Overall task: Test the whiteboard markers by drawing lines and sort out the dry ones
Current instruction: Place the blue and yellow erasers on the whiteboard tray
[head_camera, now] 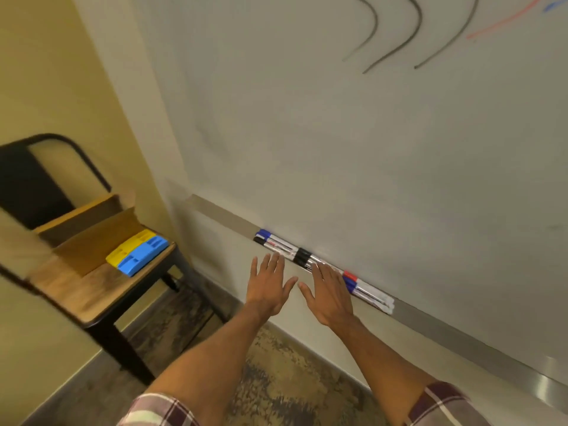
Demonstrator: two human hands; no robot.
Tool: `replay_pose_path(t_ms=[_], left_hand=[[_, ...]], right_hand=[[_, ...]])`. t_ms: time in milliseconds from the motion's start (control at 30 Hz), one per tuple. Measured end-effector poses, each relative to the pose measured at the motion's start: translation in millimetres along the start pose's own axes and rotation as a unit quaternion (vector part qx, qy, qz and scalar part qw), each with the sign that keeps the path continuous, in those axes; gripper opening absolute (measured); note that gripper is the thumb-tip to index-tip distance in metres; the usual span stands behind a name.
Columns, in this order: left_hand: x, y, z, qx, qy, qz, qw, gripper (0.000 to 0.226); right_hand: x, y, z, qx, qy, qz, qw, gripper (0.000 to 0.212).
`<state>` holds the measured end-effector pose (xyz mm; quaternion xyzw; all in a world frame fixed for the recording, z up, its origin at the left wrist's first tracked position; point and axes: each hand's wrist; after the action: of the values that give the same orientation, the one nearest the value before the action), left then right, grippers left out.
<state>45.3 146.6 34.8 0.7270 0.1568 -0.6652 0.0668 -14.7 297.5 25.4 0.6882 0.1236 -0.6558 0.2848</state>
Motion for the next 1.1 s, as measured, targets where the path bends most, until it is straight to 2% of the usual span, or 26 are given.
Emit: replay_pose_path(t_ms=[133, 267, 367, 433, 500, 567, 767, 933, 1100], left_hand=[[-10, 28, -24, -0.061, -0.013, -0.006, 0.998, 0.075], [-24, 59, -49, -0.129, -0.035, -0.022, 0.991, 0.073], [-30, 81, -70, -0.177, -0.043, -0.038, 0.982, 0.074], [-31, 97, -84, -0.203, -0.053, -0.047, 0.977, 0.074], [-34, 115, -94, -0.228, -0.062, -0.054, 0.97, 0.074], [-35, 136, -101, -0.253, -0.067, -0.065, 0.963, 0.074], [-38, 205, -112, -0.309, -0.086, -0.093, 0.943, 0.075], [-41, 266, -105, -0.339, -0.097, -0.14, 0.925, 0.075], [-36, 311, -96, -0.347, -0.084, -0.151, 0.922, 0.074]], right_hand=[[-6, 30, 10, -0.071, 0.033, -0.01, 0.997, 0.075], [-7, 67, 24, -0.164, 0.02, -0.026, 0.986, 0.096], [-5, 96, 28, -0.216, 0.046, -0.017, 0.975, 0.106], [-4, 116, 30, -0.246, 0.059, -0.018, 0.967, 0.099], [-1, 137, 36, -0.269, 0.073, -0.024, 0.96, 0.082], [2, 159, 42, -0.287, 0.086, -0.03, 0.954, 0.074], [17, 236, 70, -0.328, 0.091, -0.034, 0.94, 0.072], [37, 299, 96, -0.331, 0.081, -0.035, 0.939, 0.074], [59, 337, 117, -0.329, 0.093, -0.048, 0.939, 0.073]])
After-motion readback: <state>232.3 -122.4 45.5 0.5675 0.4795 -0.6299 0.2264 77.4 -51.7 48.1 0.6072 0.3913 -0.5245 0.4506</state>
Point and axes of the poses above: each hand's wrist, its own z-axis towards the middle knuckle, its own x-axis out of the palm, y = z × x, and after that the axes turned 2 degrees about -z, right-handed
